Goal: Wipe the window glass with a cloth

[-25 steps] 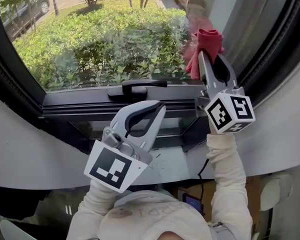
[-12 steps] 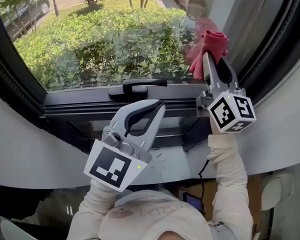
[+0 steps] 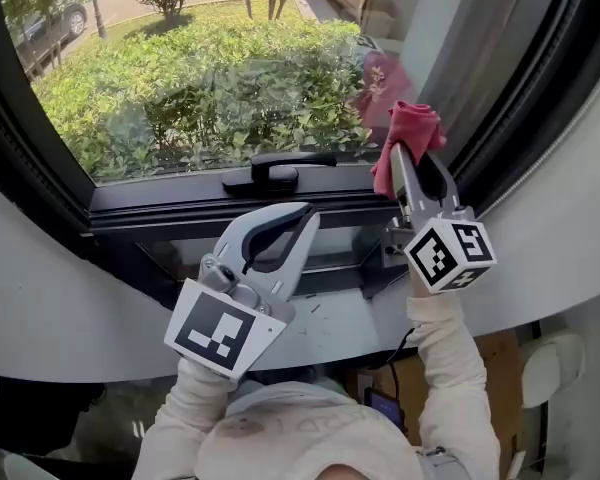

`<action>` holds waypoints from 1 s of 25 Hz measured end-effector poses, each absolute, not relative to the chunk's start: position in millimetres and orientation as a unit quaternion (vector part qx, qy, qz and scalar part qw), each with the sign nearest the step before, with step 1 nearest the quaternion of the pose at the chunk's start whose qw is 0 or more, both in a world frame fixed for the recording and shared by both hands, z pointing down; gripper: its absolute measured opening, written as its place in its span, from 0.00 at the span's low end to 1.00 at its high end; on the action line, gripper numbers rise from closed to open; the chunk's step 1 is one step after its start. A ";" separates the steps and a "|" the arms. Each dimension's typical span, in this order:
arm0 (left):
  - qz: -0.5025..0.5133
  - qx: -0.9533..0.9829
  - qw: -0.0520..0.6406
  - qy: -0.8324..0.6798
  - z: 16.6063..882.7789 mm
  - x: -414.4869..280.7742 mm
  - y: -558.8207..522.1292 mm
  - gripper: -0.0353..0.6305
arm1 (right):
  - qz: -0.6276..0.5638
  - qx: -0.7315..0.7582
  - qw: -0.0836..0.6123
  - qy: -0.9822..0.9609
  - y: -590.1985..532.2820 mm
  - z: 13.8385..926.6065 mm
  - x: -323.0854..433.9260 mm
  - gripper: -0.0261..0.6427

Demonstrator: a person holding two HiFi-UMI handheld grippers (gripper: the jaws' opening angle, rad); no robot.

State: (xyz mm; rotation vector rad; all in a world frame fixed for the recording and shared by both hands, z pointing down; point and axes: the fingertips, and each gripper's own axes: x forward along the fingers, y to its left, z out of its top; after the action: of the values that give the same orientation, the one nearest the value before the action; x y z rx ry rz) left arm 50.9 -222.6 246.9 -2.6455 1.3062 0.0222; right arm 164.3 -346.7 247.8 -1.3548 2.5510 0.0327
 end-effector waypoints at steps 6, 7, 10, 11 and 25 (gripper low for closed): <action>0.009 -0.898 0.099 0.429 246.2 41.6 -206.9 0.05 | 0.045 -0.403 0.122 0.906 -277.8 236.9 127.6 0.19; 0.009 -0.898 0.098 0.429 246.2 38.8 -203.5 0.05 | 0.045 -0.395 0.121 0.910 -266.1 237.6 124.4 0.19; 0.009 -0.897 0.093 0.432 247.3 27.7 -194.6 0.05 | 0.038 -0.378 0.121 0.917 -235.9 244.7 117.2 0.19; 0.008 -0.897 0.092 0.433 247.9 23.8 -192.4 0.05 | 0.036 -0.373 0.122 0.919 -227.9 247.7 114.5 0.19; 0.010 -0.885 0.087 0.457 252.4 -17.2 -166.2 0.05 | 0.031 -0.293 0.126 0.947 -175.1 255.8 44.4 0.19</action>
State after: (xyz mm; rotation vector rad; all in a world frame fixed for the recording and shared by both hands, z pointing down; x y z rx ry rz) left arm -17.2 -166.2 252.4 -2.6368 1.3623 0.0312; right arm 44.4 -175.1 255.8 -0.8542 2.7587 0.0896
